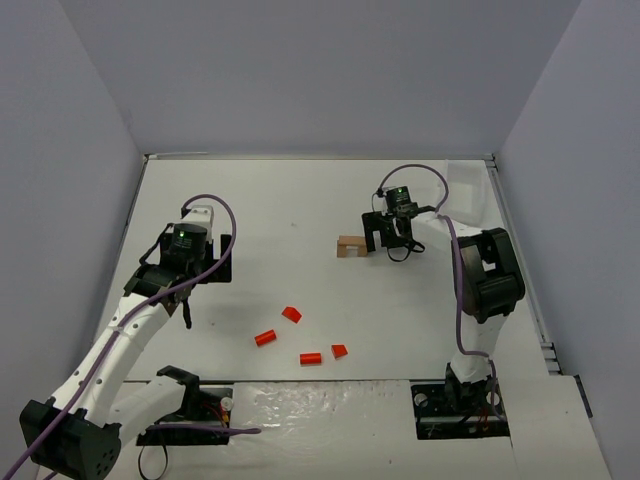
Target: Build the wood block tower
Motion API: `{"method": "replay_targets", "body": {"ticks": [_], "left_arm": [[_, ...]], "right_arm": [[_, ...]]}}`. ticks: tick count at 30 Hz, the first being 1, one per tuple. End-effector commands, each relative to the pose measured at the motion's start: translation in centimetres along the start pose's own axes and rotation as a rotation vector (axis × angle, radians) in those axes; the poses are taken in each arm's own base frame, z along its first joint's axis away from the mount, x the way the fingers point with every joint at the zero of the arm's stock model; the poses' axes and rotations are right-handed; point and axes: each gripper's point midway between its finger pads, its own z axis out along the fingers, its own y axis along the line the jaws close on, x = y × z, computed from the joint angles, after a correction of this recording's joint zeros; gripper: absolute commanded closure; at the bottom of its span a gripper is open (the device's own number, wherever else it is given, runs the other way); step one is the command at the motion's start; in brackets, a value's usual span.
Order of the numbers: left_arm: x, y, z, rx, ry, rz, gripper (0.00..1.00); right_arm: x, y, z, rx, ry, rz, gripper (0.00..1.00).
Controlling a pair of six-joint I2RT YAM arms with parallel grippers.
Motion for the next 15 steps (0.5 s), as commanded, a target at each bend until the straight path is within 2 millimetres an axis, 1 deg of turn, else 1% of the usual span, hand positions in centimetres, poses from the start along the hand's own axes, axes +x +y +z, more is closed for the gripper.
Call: {"method": "replay_targets", "body": {"ticks": [1,15], "left_arm": [[-1.54,0.21,-0.05,-0.006,-0.058,-0.007,0.08],[-1.58,0.20,-0.04,-0.006,-0.059,-0.008,0.08]], "right_arm": [[-0.53,1.10,0.02,-0.037,0.000,-0.003,0.00],[-0.69,0.89,0.09,-0.031,-0.002,-0.031,0.00]]}}
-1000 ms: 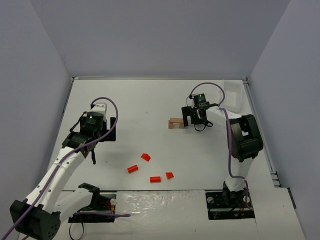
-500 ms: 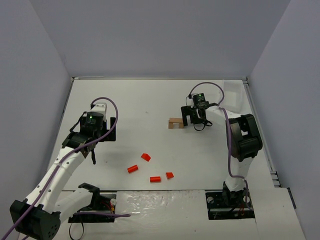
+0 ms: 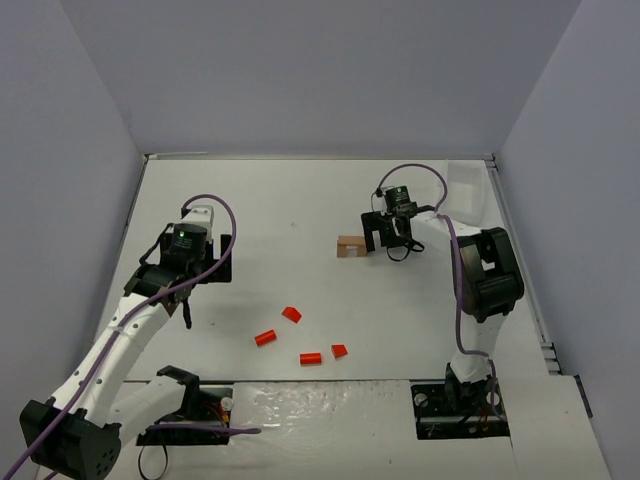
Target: Build the wood block tower
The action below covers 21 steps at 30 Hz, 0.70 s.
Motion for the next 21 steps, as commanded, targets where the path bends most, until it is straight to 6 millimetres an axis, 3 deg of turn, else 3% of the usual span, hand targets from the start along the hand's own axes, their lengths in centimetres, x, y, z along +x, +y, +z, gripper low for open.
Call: {"method": "replay_targets", "body": {"ticks": [1,21], "left_arm": [[-1.57,0.21,-0.06,-0.006,-0.059,-0.008,0.08],[-1.59,0.15,-0.08,-0.002,-0.061,-0.009,0.08]], "right_arm": [[-0.56,0.86,0.01,-0.030,-0.001,-0.017,0.00],[-1.15,0.91,-0.02,-0.034,-0.013,-0.029,0.00]]}}
